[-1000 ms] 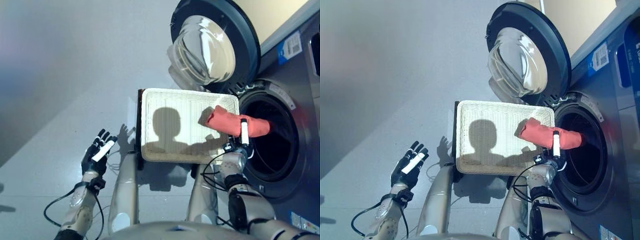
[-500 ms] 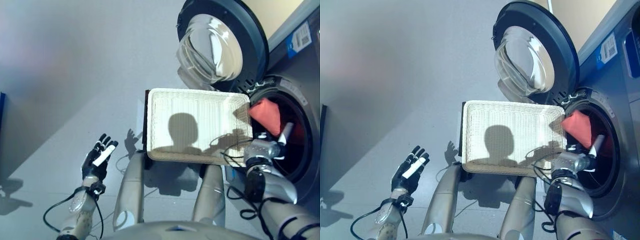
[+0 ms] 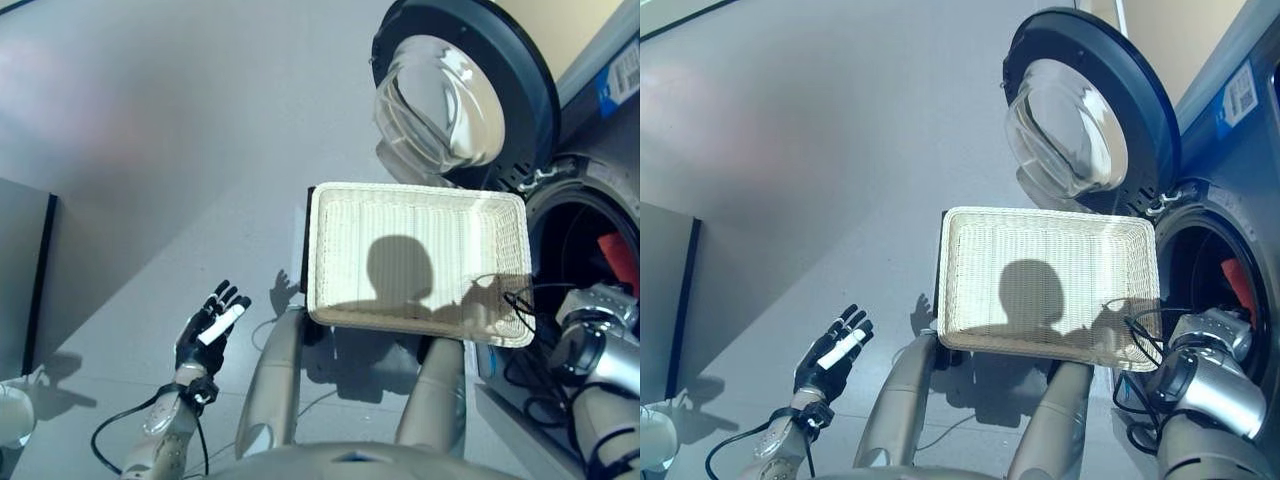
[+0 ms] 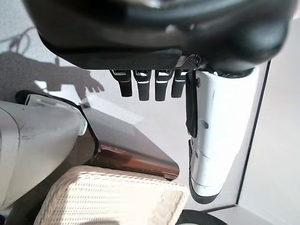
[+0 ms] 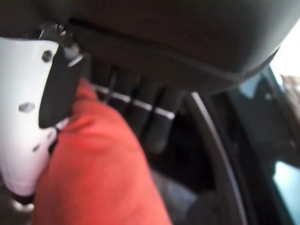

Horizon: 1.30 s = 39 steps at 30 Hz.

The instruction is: Pick up the clothes and place them into the washing machine

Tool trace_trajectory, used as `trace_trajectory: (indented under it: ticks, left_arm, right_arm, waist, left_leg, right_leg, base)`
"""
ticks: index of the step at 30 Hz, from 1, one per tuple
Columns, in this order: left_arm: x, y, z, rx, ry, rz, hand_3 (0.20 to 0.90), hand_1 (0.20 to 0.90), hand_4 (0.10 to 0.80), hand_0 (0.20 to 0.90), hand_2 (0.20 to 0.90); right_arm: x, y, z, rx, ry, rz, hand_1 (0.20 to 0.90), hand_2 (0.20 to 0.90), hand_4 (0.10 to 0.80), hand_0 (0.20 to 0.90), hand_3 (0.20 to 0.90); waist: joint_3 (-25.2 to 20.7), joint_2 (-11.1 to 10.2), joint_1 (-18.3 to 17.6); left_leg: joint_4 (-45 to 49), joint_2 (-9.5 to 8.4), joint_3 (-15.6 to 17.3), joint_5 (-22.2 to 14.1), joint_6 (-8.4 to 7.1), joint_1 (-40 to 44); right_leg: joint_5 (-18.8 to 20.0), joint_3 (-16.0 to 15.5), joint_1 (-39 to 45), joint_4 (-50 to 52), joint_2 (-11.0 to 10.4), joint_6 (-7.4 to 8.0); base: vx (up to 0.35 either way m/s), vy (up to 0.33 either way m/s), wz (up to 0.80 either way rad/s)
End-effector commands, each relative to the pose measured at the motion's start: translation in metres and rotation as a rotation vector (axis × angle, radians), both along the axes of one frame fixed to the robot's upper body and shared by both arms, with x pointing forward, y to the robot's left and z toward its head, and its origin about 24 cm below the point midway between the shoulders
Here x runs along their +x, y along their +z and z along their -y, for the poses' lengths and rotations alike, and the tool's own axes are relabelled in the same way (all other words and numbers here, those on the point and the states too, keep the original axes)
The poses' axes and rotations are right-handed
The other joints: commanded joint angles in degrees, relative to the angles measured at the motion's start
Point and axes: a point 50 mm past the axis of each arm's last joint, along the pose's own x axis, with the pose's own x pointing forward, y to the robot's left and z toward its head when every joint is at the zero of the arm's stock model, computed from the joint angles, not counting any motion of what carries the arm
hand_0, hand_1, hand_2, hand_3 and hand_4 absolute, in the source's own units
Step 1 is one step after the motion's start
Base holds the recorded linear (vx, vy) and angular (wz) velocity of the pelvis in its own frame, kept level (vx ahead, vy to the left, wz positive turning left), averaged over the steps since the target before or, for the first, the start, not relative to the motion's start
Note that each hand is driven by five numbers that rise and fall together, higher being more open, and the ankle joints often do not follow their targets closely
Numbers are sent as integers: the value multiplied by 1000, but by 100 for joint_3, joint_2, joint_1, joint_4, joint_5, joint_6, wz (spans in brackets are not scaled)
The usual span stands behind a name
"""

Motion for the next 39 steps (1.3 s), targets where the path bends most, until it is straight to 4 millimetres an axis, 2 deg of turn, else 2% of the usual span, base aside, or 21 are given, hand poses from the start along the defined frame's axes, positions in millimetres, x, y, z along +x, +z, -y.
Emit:
trace_trajectory:
  ticks: [1, 2, 3, 5, 6, 7, 9, 10, 12, 15, 22, 29, 35, 36, 38, 39]
  left_arm:
    - [7, 13, -19, 56, 19, 66, 900, 900, 800, 900, 900]
    - [7, 13, -20, 58, 19, 66, 900, 900, 800, 900, 900]
    - [7, 14, -20, 60, 19, 68, 900, 900, 800, 900, 900]
    - [7, 14, -21, 62, 21, 70, 900, 900, 800, 900, 900]
    - [8, 16, -21, 65, 21, 76, 900, 900, 800, 900, 900]
    - [8, 16, -22, 64, 25, 79, 900, 900, 800, 900, 900]
    - [9, 18, -23, 63, 33, 85, 900, 900, 800, 900, 900]
    - [9, 18, -23, 63, 34, 86, 900, 900, 800, 900, 900]
    - [9, 19, -24, 64, 33, 87, 900, 900, 800, 900, 900]
    - [9, 18, -24, 62, 31, 88, 900, 900, 800, 900, 900]
    - [13, 21, -22, 50, 31, 113, 900, 900, 800, 900, 900]
    - [14, 19, -20, 37, 54, 128, 900, 900, 800, 900, 900]
    - [10, 14, -25, 32, 87, 109, 900, 900, 800, 900, 900]
    - [9, 13, -27, 33, 102, 106, 900, 900, 800, 900, 900]
    - [8, 13, -27, 37, 103, 106, 900, 900, 800, 900, 900]
    - [7, 11, -26, 38, 106, 101, 900, 900, 800, 900, 900]
  right_arm:
    - [-50, 38, 48, -138, -239, -35, 200, 200, 300, 200, 200]
    - [-51, 37, 47, -131, -239, -43, 200, 200, 300, 200, 200]
    - [-50, 36, 46, -126, -237, -50, 200, 200, 300, 200, 200]
    - [-48, 37, 46, -124, -225, -53, 200, 200, 300, 200, 200]
    - [-45, 36, 44, -123, -210, -57, 636, 636, 612, 636, 636]
    - [-42, 36, 42, -120, -200, -57, 900, 900, 800, 900, 900]
    - [-37, 35, 40, -116, -179, -60, 900, 900, 800, 900, 900]
    - [-37, 35, 39, -116, -178, -59, 900, 900, 800, 900, 900]
    - [-34, 36, 38, -117, -164, -65, 900, 900, 800, 900, 900]
    - [-28, 36, 35, -124, -135, -68, 900, 900, 800, 900, 900]
    - [-4, 28, 17, -168, -21, -67, 900, 900, 800, 900, 900]
    - [15, -3, -18, -185, 137, -109, 900, 900, 800, 900, 900]
    - [8, -31, -35, -130, 156, -127, 900, 900, 800, 900, 900]
    - [8, -40, -44, -129, 198, -147, 900, 900, 800, 900, 900]
    - [8, -43, -47, -131, 218, -157, 900, 900, 800, 900, 900]
    - [5, -56, -56, -128, 280, -199, 900, 900, 800, 900, 900]
  waist:
    - [-241, 28, -131]
    - [-213, 31, -137]
    - [-257, 19, -141]
    - [-234, 26, -139]
    - [-283, 6, -127]
    - [-289, -3, -128]
    - [-255, -10, -124]
    - [-289, -23, -131]
    - [-265, -24, -123]
    - [-287, -39, -111]
    - [-302, -93, -96]
    - [-334, -216, -118]
    - [-402, -365, -172]
    - [-424, -419, -194]
    - [-414, -450, -218]
    - [-462, -520, -219]
  left_leg:
    - [-318, 407, -641, -93, -516, 195]
    - [-324, 417, -614, 5, -499, 148]
    - [-292, 415, -627, -131, -519, 183]
    - [-326, 426, -602, 5, -499, 136]
    - [-302, 421, -624, -127, -522, 173]
    - [-310, 423, -618, -120, -524, 171]
    - [-355, 433, -592, 32, -502, 129]
    - [-327, 427, -612, -103, -524, 174]
    - [-410, 436, -579, 66, -505, 146]
    - [-532, 430, -558, 118, -505, 213]
    - [-1026, 417, -478, 329, -498, 506]
    - [-1695, 293, -361, 556, -472, 1000]
    - [-2181, 184, -343, 701, -462, 1427]
    - [-2365, 162, -313, 759, -463, 1606]
    - [-2467, 165, -310, 790, -466, 1730]
    - [-2653, 159, -291, 850, -474, 1919]
  right_leg:
    - [-387, -87, 152, 194, 172, -426]
    - [-288, -110, 97, 180, 165, -440]
    - [-413, -86, 133, 212, 167, -421]
    - [-287, -102, 64, 194, 171, -441]
    - [-409, -73, 112, 222, 178, -422]
    - [-400, -68, 114, 211, 183, -425]
    - [-250, -97, 76, 163, 177, -449]
    - [-373, -70, 127, 190, 183, -430]
    - [-205, -104, 109, 100, 174, -447]
    - [-129, -122, 206, -39, 168, -438]
    - [218, -173, 563, -626, 158, -370]
    - [651, -311, 1188, -1524, 129, -226]
    - [972, -457, 1793, -2293, 79, -143]
    - [1102, -502, 1969, -2534, 81, -112]
    - [1170, -515, 2087, -2669, 80, -95]
    - [1286, -562, 2307, -2954, 81, -67]
  base:
    - [-93, 23, -2]
    - [0, 5, -4]
    - [-1, 8, -5]
    - [-2, 3, -3]
    - [8, -9, -4]
    - [74, -12, -6]
    - [-52, 11, -2]
    - [0, 0, 0]
    - [-47, 8, -4]
    - [-27, 6, 0]
    - [-2, 13, -3]
    - [5, 23, -2]
    - [60, 15, 0]
    - [72, 7, 3]
    - [81, 3, 2]
    - [113, -3, 3]
